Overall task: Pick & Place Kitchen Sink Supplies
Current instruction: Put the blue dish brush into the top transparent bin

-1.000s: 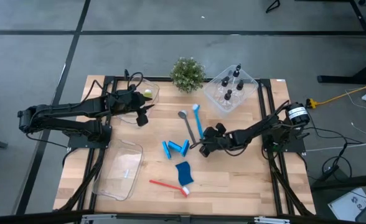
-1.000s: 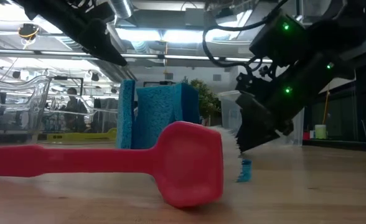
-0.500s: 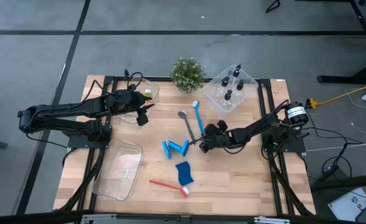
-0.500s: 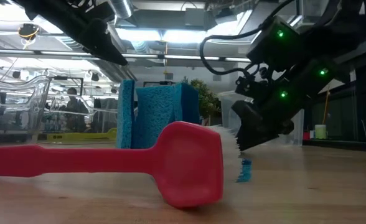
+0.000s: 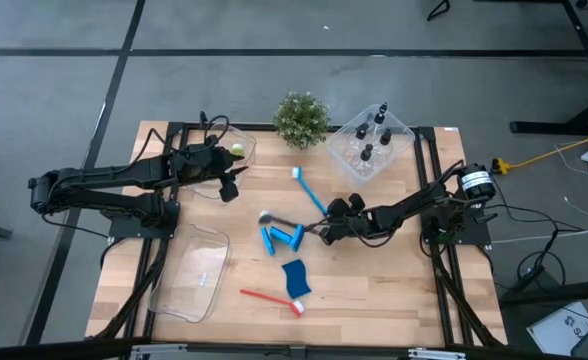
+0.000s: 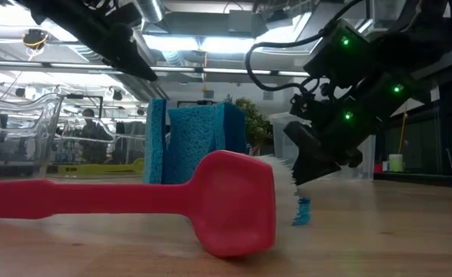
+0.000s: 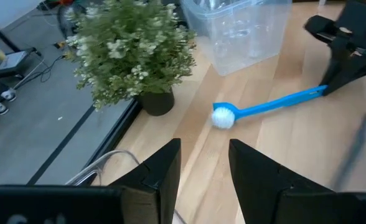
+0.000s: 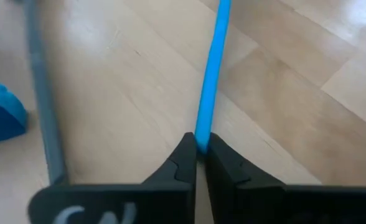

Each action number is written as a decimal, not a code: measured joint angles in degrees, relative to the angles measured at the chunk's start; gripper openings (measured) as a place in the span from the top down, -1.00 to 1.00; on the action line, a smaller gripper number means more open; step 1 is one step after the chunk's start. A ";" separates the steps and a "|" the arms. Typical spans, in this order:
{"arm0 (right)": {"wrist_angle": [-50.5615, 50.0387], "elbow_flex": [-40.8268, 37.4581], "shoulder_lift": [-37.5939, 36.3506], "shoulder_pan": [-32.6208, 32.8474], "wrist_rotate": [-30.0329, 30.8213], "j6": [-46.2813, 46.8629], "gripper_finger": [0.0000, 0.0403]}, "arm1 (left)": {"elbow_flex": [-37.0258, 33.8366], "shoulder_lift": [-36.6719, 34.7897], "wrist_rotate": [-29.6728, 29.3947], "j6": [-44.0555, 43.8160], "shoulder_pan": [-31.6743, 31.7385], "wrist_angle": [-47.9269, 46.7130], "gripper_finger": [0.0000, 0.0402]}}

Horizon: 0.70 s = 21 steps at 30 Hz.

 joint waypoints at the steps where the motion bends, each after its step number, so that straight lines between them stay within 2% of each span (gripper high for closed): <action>1: 0.31 0.00 0.00 0.02 0.22 0.19 0.92 | 0.00 0.01 -0.87 -0.35 0.00 0.02 0.35; 4: 2.39 0.00 0.00 0.04 0.62 -0.19 0.92 | 0.00 0.02 -2.64 -1.15 0.00 0.01 0.35; 9: 7.13 0.17 -0.05 0.04 0.86 -3.74 0.92 | 0.00 0.01 -2.12 -1.80 0.00 0.60 0.35; 15: 6.98 3.58 -0.30 0.04 1.11 -11.42 0.92 | 0.00 0.02 1.43 -1.95 0.00 0.90 0.35; 19: 3.17 6.03 -3.13 -0.63 1.26 -16.96 0.92 | 0.00 0.02 5.79 -0.25 -0.02 1.43 0.35; 21: 1.97 6.46 -5.31 -1.09 3.43 -19.42 0.92 | 0.00 0.02 6.48 -0.45 0.00 2.34 0.35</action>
